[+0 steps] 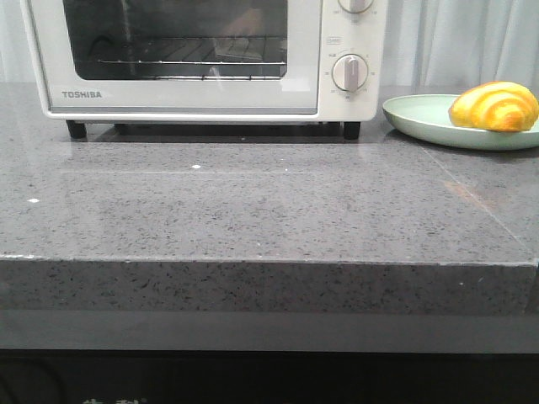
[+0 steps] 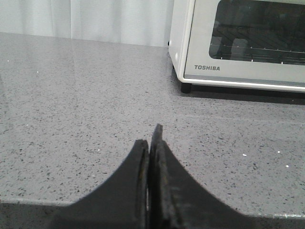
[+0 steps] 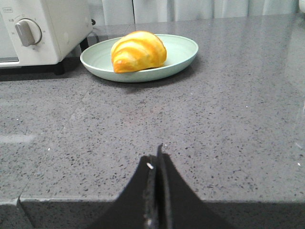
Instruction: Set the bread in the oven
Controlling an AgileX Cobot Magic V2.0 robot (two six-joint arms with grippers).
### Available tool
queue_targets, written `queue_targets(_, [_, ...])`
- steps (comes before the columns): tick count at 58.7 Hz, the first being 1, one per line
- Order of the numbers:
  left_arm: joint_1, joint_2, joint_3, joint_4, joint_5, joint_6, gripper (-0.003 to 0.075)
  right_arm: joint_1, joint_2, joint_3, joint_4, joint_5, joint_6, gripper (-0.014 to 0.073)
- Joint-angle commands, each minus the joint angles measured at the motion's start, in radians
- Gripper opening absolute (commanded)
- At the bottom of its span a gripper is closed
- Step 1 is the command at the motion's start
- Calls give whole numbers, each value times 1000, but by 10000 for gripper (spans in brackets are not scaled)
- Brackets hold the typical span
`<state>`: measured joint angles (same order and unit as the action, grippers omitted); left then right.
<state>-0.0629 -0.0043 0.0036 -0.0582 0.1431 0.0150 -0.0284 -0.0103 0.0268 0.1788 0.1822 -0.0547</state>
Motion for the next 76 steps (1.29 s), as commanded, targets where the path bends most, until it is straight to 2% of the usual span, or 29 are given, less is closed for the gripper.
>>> queue_targets(1, [-7, -18, 6, -8, -84, -6, -20, -3, -22, -6, -1, -84, -2, -67])
queue_targets(76, [-7, -18, 6, -8, -106, -6, -20, -3, -22, -10, -1, -95, -2, -67])
